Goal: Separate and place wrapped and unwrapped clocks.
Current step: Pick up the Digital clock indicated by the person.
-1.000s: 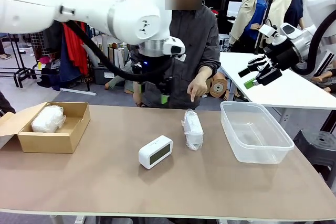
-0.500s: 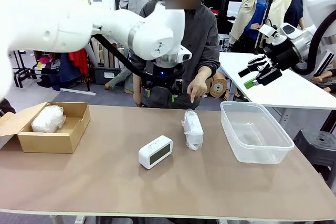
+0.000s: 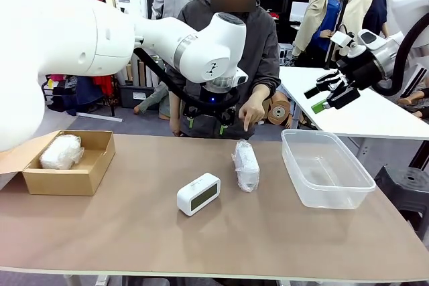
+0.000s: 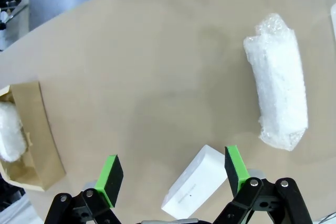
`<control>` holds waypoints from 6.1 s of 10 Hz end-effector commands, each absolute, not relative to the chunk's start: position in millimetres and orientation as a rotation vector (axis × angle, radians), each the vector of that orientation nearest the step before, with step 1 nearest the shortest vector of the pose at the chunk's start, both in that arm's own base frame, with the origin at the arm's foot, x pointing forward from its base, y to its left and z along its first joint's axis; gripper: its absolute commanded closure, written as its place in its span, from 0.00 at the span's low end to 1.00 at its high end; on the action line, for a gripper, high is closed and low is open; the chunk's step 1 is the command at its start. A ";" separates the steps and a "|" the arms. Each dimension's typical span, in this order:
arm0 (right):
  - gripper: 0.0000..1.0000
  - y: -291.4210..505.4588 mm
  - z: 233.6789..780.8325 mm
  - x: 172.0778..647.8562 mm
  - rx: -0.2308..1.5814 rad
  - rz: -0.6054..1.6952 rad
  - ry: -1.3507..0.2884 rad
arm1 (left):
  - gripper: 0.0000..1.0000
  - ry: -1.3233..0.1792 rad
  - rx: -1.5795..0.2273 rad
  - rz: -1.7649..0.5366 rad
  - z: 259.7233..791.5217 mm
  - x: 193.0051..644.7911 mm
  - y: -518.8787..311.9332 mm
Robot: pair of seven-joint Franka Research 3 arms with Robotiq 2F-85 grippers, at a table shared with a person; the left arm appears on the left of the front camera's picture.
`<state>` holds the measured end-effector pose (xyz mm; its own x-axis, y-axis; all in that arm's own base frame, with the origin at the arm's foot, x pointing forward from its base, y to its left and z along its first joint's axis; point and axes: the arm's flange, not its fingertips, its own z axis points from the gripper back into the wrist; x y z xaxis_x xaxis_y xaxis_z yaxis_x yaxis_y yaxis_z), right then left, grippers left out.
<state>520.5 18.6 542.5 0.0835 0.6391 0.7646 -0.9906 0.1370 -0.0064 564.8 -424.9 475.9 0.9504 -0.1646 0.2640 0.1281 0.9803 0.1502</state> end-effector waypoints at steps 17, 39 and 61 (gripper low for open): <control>0.00 18.7 543.3 519.5 0.613 1.338 -0.720 | 0.00 -0.156 -0.350 -0.060 434.6 640.1 -524.2; 0.00 18.7 543.3 519.5 0.613 1.338 -0.720 | 0.00 -0.048 -0.140 -0.153 360.4 638.3 -547.5; 0.00 18.7 543.3 519.5 0.613 1.338 -0.720 | 1.00 0.007 -0.065 -0.272 540.4 674.1 -410.7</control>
<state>520.4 18.5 542.6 0.0835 0.6391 0.7646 -0.9905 0.1372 -0.0064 640.0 -394.1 512.8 0.9664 -0.2564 0.0171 0.2570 0.9649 -0.0544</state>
